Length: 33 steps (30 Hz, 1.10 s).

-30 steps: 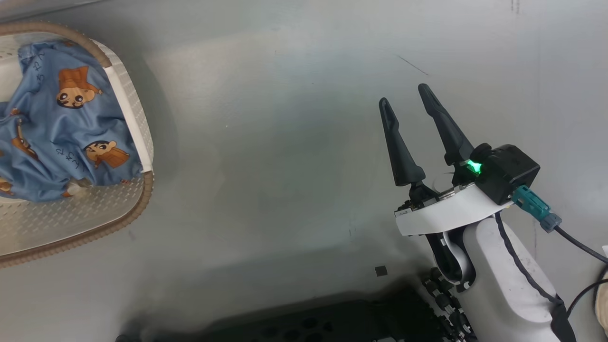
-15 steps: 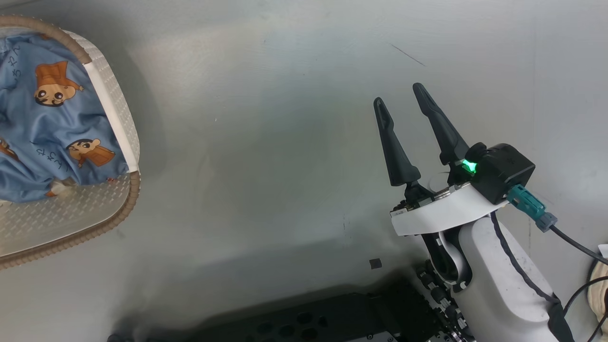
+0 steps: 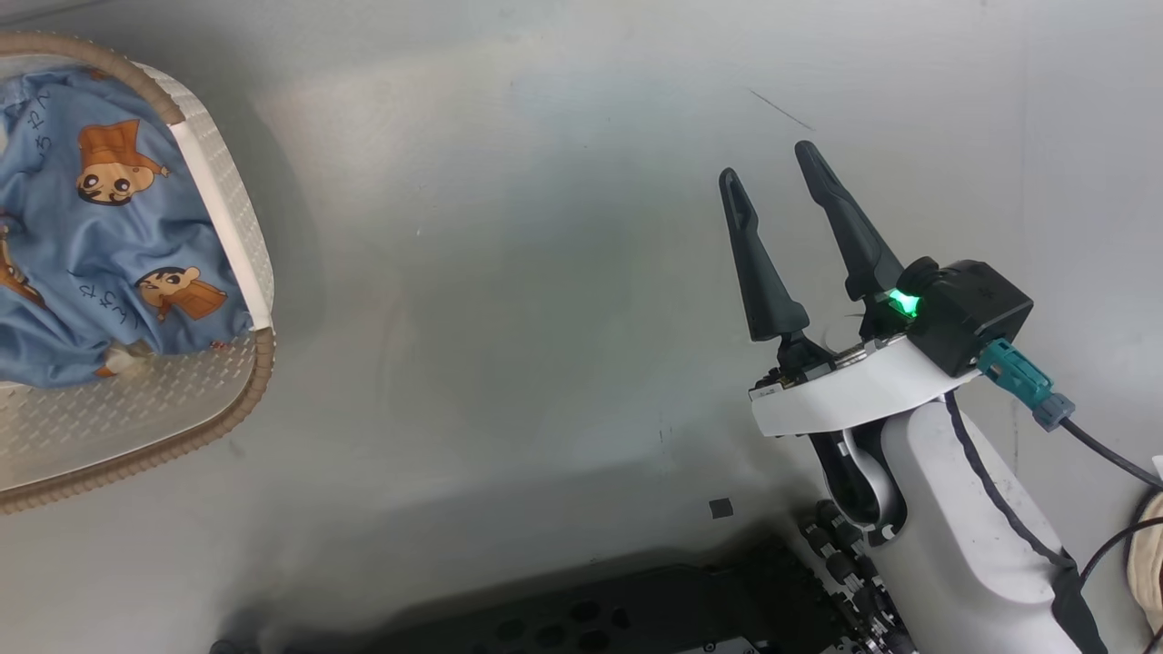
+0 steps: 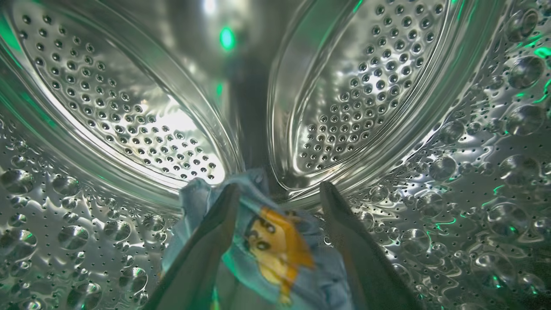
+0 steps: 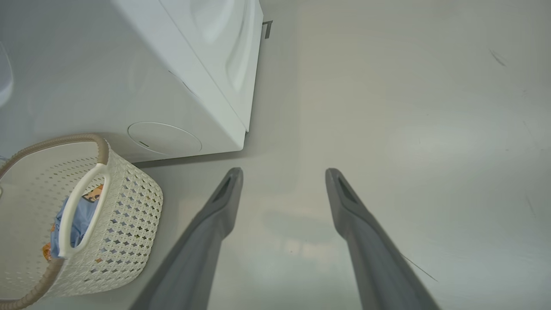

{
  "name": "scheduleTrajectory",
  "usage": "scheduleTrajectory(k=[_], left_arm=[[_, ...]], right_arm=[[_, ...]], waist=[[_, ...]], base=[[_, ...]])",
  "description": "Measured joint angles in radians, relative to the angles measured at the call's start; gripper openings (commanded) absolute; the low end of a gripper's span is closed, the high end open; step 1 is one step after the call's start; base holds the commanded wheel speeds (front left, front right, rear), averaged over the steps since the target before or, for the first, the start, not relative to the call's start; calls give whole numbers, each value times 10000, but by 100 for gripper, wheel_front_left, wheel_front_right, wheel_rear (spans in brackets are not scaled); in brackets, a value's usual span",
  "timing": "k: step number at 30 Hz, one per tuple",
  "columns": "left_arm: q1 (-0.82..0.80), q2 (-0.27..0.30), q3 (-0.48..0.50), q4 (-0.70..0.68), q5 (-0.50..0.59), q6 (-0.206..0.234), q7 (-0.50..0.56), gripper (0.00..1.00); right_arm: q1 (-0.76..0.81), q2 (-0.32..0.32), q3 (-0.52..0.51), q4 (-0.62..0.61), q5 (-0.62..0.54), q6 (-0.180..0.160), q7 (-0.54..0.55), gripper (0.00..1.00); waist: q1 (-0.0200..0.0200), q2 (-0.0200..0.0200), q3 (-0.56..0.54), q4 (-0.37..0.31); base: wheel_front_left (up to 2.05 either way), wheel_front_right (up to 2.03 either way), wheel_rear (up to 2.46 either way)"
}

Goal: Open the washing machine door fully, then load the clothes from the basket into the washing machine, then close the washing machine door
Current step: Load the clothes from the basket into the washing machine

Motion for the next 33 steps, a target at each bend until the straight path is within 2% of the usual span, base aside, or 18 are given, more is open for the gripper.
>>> scheduleTrajectory(k=[14,27,33], left_arm=[[785,-174,-311,579,-234,0,-1287,100],[2538,-675,-552,934,-550,0,-3033,100],[3496,-1039,-692,991,-708,0,-3252,100]], right_arm=[[-184,-4,-389,86,-104,-21,0,100],[-202,-6,-886,267,-366,-21,0,100],[-192,-6,-1085,420,-437,-15,0,100]], waist=[[0,0,-510,225],[0,0,-1393,612],[0,0,-1932,771]], base=[[0,0,0],[0,0,0],[0,0,0]])
